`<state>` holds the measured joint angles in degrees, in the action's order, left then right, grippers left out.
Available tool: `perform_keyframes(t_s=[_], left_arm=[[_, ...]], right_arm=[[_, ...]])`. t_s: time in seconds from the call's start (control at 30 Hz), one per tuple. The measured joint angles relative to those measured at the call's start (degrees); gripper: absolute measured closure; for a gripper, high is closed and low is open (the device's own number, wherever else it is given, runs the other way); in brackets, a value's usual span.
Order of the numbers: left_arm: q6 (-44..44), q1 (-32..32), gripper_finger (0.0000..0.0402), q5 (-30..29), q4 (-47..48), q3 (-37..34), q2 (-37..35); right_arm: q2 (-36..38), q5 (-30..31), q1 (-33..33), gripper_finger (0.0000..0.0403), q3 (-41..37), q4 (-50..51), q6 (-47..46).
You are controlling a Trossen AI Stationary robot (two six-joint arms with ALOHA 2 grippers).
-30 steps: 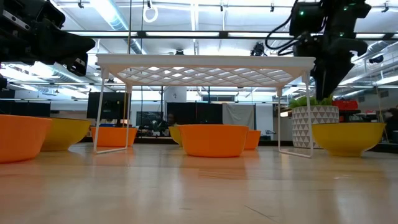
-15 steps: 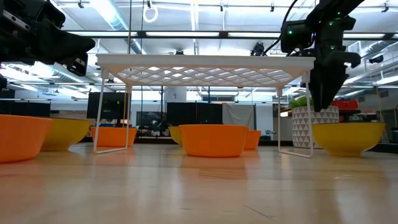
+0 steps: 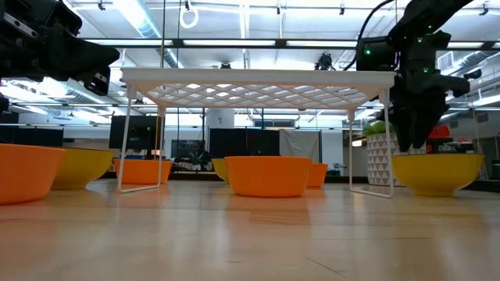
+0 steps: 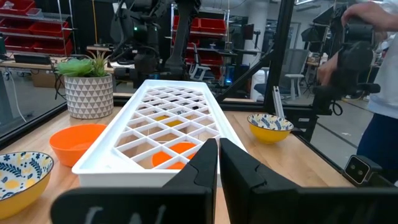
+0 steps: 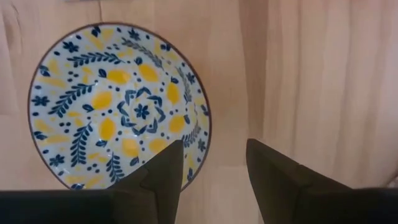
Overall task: Pick & Place Mini bowls
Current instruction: Put the white patterned bowl on the shelf
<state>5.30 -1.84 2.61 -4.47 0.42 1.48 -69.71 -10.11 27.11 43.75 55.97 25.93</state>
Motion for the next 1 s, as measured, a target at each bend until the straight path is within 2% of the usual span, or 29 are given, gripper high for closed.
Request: perform_keyframes(t_s=[0.33, 0.63, 1.0], left_arm=[[0.0, 0.0, 0.0378, 0.0, 0.0, 0.0, 0.0], [0.0, 0.0, 0.0378, 0.0, 0.0, 0.0, 0.0], [0.0, 0.0, 0.0378, 0.0, 0.0, 0.0, 0.0]], right_arm=[[0.0, 0.0, 0.0, 0.0224, -3.6, -2.3, -0.4], [-0.1, 0.1, 0.0, 0.0225, -3.7, -2.7, -0.5], [-3.1, 1.2, 0.0, 0.0261, -3.7, -2.9, -1.3]])
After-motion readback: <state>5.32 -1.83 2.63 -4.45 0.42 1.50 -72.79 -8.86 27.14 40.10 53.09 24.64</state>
